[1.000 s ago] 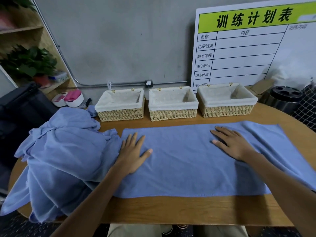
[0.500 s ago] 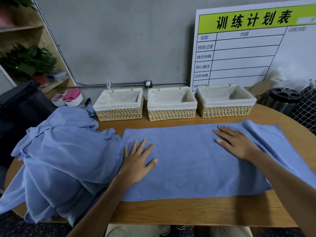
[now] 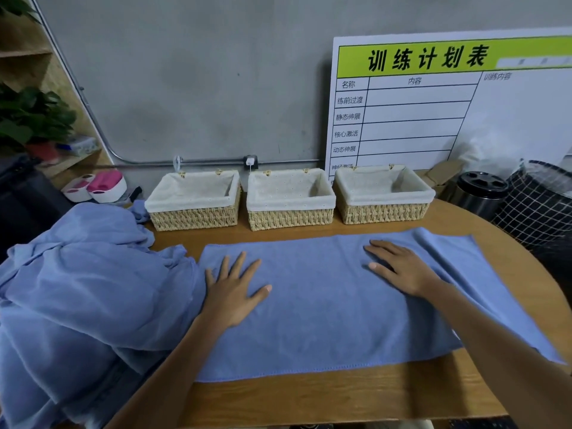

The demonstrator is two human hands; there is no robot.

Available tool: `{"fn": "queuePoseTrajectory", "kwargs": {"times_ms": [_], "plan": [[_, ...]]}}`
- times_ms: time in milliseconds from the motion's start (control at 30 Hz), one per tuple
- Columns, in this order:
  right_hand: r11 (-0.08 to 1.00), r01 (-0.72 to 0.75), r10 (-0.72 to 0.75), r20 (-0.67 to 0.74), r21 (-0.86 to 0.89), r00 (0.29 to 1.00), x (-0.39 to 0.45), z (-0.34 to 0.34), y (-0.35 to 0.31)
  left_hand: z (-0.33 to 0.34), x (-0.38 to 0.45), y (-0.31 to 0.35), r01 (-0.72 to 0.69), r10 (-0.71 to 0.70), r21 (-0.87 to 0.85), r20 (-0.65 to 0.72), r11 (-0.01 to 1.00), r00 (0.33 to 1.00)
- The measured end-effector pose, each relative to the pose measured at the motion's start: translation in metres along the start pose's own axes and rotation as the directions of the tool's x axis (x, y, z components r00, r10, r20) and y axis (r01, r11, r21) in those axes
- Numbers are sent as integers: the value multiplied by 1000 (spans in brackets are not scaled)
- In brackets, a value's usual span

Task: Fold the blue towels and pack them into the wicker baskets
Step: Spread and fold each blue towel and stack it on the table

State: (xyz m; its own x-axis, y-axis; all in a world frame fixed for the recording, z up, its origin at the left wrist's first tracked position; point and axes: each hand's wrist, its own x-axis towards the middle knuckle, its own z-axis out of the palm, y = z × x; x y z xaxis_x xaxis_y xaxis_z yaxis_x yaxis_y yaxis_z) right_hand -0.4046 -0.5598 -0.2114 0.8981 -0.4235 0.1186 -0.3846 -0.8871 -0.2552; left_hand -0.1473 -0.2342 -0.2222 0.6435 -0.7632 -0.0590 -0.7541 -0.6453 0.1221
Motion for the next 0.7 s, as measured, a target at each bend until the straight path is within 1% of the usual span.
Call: {"fn": "queuePoseTrajectory", "kwargs": {"times_ms": [67,133,167,200,267,333,400,533,600,633,700], "plan": [[995,3,6,-97,97,995,-7,-4,12,-5,2,-2,-5,5,17,14,1000,1000],[993,-26,51,-230,112,972,-17,-10,30,-16,7,0,-1,1,20,12,1000,1000],[994,-47,72,-263,99,962,-22,-12,38,-20,12,3,-3,3,11,-17,1000,1000],[994,-73,93,-262,87,961,-25,-14,44,-21,16,8,-14,14,1,-43,1000,999],[991,-115,124,-168,62,978,-28,-13,49,-17,20,20,-37,37,-12,-35,999,999],[992,-113,117,-93,49,989,-26,-11,51,-4,20,22,-30,29,-16,-20,999,999],[990,-106,113,-71,98,991,-25,-16,54,2,21,18,-21,21,-5,-28,1000,999],[953,-131,167,-114,272,979,-31,-29,70,-6,25,18,-11,11,57,-3,998,1000],[946,-135,188,-157,294,970,-37,-37,78,-16,27,34,-17,18,52,-11,999,1000],[950,-133,192,-191,282,963,-40,-41,81,-23,28,50,-47,49,43,-54,998,997],[943,-174,247,-247,285,937,-46,-46,91,-32,35,98,-190,190,12,-155,982,970]]}}
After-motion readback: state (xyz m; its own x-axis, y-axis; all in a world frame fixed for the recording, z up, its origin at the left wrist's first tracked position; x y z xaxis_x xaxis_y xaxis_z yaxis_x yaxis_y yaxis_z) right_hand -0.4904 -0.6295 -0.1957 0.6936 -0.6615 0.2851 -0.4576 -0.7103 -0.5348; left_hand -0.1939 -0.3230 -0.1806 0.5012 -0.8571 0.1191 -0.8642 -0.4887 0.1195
